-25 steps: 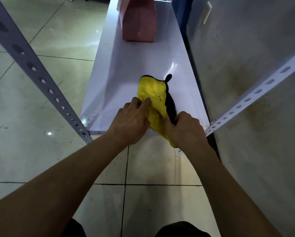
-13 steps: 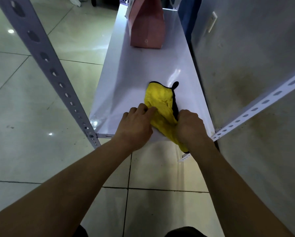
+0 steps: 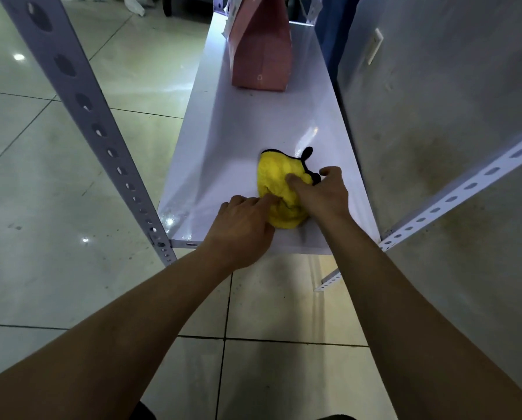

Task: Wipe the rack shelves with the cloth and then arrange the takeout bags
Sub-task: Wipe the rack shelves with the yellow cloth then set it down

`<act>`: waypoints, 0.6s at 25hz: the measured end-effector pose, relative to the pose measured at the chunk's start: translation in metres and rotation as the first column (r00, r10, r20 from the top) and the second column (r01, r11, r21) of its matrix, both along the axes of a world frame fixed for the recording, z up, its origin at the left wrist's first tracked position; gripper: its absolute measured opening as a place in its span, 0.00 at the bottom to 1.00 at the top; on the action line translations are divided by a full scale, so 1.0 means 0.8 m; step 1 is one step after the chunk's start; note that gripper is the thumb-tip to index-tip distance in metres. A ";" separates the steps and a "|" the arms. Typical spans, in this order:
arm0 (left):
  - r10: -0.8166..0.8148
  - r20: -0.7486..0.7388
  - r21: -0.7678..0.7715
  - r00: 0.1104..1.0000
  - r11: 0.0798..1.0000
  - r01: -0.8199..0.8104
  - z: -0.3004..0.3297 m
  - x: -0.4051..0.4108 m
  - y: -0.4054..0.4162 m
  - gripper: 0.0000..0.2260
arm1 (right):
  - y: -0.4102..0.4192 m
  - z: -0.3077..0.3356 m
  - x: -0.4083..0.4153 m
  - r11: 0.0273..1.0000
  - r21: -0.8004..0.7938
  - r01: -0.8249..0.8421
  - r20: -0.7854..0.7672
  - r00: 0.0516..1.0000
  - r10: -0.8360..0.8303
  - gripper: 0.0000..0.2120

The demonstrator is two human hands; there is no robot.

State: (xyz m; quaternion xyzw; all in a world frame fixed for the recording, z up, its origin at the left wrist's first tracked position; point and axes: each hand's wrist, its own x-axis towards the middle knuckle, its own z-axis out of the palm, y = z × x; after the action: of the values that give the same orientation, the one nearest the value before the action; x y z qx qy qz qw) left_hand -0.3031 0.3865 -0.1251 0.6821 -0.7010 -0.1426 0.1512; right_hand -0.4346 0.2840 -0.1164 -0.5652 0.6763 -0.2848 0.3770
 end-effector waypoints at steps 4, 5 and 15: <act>0.067 -0.019 -0.061 0.998 0.996 -0.068 0.012 0.000 -0.002 0.10 | 0.002 0.002 -0.015 0.915 -0.099 -0.392 -0.028 0.920 0.391 0.19; 0.113 -0.045 -0.099 0.993 0.988 -0.117 0.013 0.001 -0.001 0.09 | 0.006 0.003 -0.022 0.881 -0.124 -0.457 -0.039 0.889 0.456 0.20; 0.293 -0.343 0.077 0.893 0.956 -0.284 -0.007 0.012 -0.019 0.19 | 0.074 -0.024 -0.017 0.991 -0.093 -0.099 -0.171 0.982 0.082 0.23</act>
State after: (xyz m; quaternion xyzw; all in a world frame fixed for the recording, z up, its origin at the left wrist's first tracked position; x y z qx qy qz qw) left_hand -0.2932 0.3712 -0.1306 0.7439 -0.5521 -0.2464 0.2849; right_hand -0.4479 0.3430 -0.1354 -0.6354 0.6638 -0.2531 0.3025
